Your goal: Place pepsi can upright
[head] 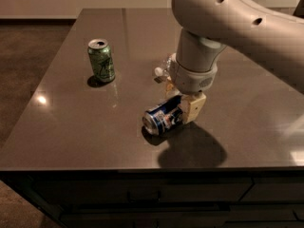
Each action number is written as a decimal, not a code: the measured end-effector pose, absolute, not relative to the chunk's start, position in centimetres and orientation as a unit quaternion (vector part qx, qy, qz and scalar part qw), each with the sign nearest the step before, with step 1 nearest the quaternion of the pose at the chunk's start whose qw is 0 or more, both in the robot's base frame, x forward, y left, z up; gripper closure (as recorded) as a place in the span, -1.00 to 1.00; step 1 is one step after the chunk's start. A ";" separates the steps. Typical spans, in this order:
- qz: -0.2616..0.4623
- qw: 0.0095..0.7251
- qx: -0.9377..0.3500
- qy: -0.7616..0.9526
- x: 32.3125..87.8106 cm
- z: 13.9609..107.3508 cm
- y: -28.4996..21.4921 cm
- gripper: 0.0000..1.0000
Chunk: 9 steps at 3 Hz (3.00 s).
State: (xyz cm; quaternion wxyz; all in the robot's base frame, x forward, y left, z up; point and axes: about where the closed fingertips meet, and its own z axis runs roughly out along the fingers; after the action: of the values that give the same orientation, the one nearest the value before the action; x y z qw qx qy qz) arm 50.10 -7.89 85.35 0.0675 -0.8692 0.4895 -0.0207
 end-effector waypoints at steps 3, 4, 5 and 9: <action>-0.176 0.123 -0.855 0.472 56.8 91.3 -11.6 1.00; -0.235 0.143 -0.856 0.437 58.4 93.4 -12.7 1.00; -0.236 0.143 -0.857 0.436 58.4 93.5 -12.6 1.00; -0.336 0.153 -0.907 0.201 61.6 96.6 -15.7 1.00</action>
Offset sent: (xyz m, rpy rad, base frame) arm 0.0726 -0.0376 0.0586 -0.0775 -0.3230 -0.0216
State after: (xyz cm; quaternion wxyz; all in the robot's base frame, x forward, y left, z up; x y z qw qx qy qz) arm 61.55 -15.65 96.57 0.1528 -0.9073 0.2010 -0.3362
